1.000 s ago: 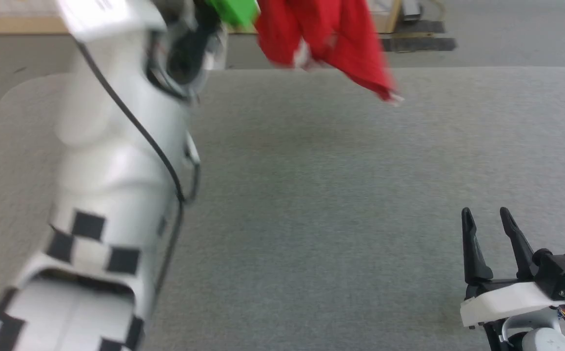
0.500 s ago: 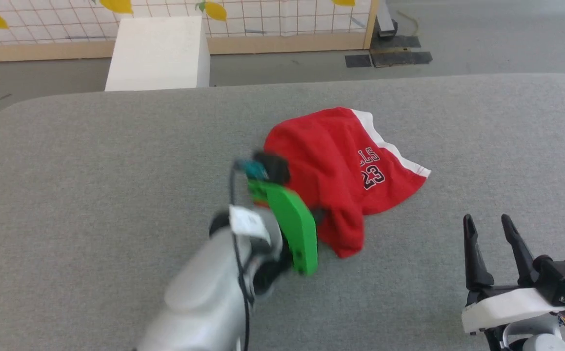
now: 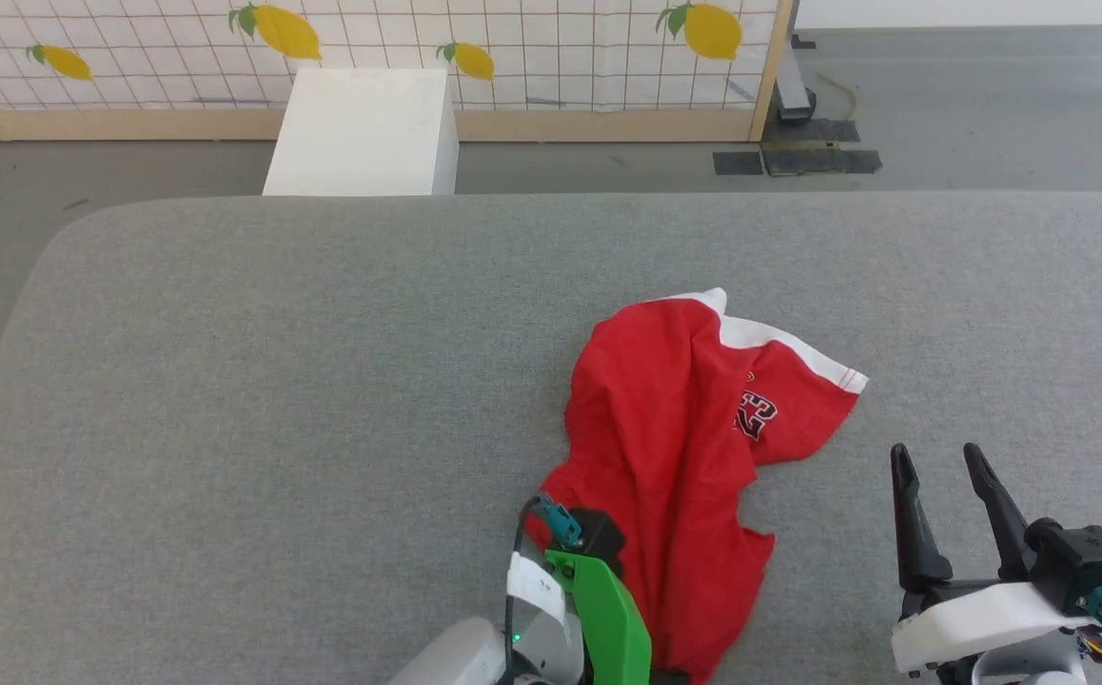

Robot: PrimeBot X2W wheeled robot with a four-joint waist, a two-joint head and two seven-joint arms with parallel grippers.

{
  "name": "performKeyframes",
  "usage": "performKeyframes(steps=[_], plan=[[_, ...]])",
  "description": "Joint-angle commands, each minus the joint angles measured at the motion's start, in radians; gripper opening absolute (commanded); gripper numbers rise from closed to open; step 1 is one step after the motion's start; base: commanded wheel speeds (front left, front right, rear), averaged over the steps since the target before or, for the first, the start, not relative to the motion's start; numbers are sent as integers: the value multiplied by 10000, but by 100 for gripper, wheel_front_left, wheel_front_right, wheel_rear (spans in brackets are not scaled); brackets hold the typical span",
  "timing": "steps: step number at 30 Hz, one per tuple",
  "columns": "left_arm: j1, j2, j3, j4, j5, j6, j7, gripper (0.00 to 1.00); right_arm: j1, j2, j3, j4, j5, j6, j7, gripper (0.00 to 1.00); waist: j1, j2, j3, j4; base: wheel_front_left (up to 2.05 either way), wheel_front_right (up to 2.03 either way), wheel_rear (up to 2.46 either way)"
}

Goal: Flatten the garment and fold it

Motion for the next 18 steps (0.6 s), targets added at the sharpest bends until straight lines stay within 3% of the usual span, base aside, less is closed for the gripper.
performKeyframes(steps=[1, 2, 9, 13, 18], plan=[[182, -54, 115, -270, -261, 12, 88, 44, 99, 3, 18, 40, 45, -13, -52, 100, 1, -1, -91, 62, 0, 0, 0], [234, -58, 187, -455, -399, 52, 154, 100, 114, 3, 18, 47, 53, -13, -52, 100, 1, -1, -110, 75, 0, 0, 0], [296, 1, 1614, -1955, -1204, 496, -621, 100, 183, 3, -85, 97, 63, -13, -46, 100, 1, -1, -311, 212, 0, 0, 0], [152, 139, 2841, -2454, -1073, 621, -2183, 100, 165, 3, -133, 54, 63, -13, 30, 100, 1, -1, -347, 265, 0, 0, 0], [186, 529, 4025, -2423, 4, 546, -4927, 100, 74, 3, -186, 81, 161, -13, 358, 100, 1, -1, -328, 297, 0, 0, 0]])
